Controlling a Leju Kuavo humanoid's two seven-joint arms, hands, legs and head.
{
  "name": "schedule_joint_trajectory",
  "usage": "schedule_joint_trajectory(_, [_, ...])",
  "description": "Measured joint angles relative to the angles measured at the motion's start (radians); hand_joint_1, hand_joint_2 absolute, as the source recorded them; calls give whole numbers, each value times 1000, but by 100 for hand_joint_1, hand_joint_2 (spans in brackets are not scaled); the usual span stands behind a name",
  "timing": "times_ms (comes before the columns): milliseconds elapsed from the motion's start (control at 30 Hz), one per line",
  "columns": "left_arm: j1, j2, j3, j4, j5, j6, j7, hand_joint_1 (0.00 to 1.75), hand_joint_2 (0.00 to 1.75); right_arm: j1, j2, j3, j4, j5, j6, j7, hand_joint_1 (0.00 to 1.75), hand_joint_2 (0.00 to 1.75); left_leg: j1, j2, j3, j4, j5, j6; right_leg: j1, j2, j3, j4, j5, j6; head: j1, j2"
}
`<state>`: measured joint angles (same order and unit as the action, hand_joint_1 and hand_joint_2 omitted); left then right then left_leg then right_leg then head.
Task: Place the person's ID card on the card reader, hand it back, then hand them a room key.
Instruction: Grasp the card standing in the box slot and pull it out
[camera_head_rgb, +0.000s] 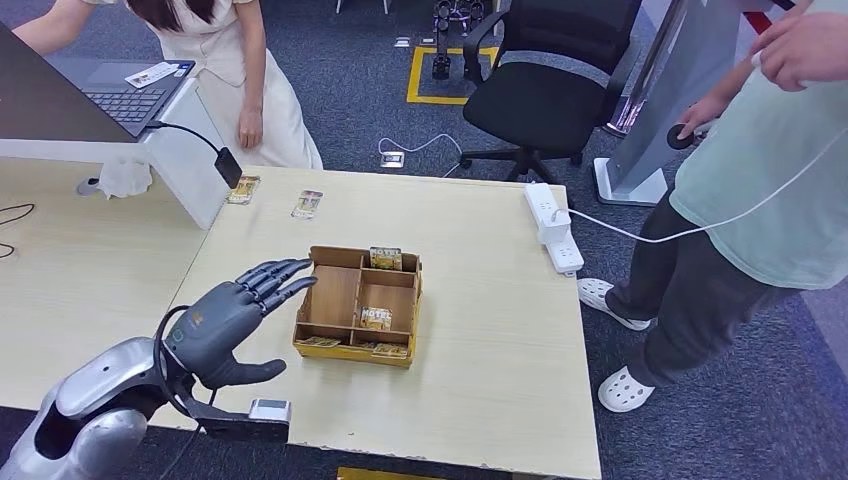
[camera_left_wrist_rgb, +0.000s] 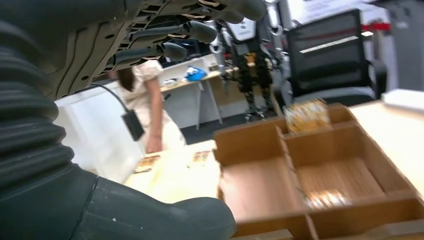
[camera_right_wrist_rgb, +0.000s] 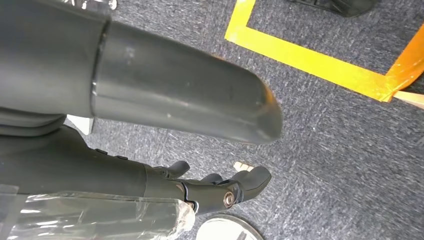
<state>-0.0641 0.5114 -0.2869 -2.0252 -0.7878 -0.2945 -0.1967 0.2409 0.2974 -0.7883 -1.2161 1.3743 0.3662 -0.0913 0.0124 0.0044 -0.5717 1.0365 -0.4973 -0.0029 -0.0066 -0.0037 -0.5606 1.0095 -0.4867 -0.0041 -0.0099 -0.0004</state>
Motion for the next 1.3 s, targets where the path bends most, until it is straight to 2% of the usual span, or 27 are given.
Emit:
schedule_joint_trajectory(267, [-17,19,-223,76,-112,33,45,0,175,-16,0,-21,38,56,-7,-42,0,0,0,-1,-1,0,0,0,0,-1,0,0,0,0,0,0])
schedule_joint_trajectory(400, [-25,12,-301,118,-185,53,78,0,175,-32,0,-31,55,80,-7,-60,0,0,0,-2,-1,0,0,0,0,-2,1,0,0,0,0,0])
schedule_joint_trajectory(500, [-23,-8,-329,145,-242,64,112,0,175,-38,-2,-35,62,90,-7,-65,0,0,0,-2,-1,0,0,0,0,-2,1,0,0,0,0,0])
schedule_joint_trajectory(600, [-18,-45,-328,162,-299,75,151,0,175,-38,-2,-35,64,86,-7,-63,0,0,0,-3,-1,0,0,0,0,-3,2,0,0,0,0,0])
schedule_joint_trajectory(800, [7,-153,-286,180,-414,94,213,0,175,-37,-4,-35,65,79,-6,-55,0,0,0,-4,-1,0,0,0,0,-4,2,0,0,0,1,0])
schedule_joint_trajectory(1067, [35,-255,-210,180,-488,105,230,0,175,-37,-6,-34,64,60,-1,-37,0,0,0,-4,-1,0,1,0,0,-5,2,0,0,0,1,0])
schedule_joint_trajectory(1300, [51,-315,-153,180,-500,100,230,0,175,-37,-6,-31,59,44,9,-23,0,0,0,-4,-1,0,1,0,0,-5,2,0,0,0,1,0])
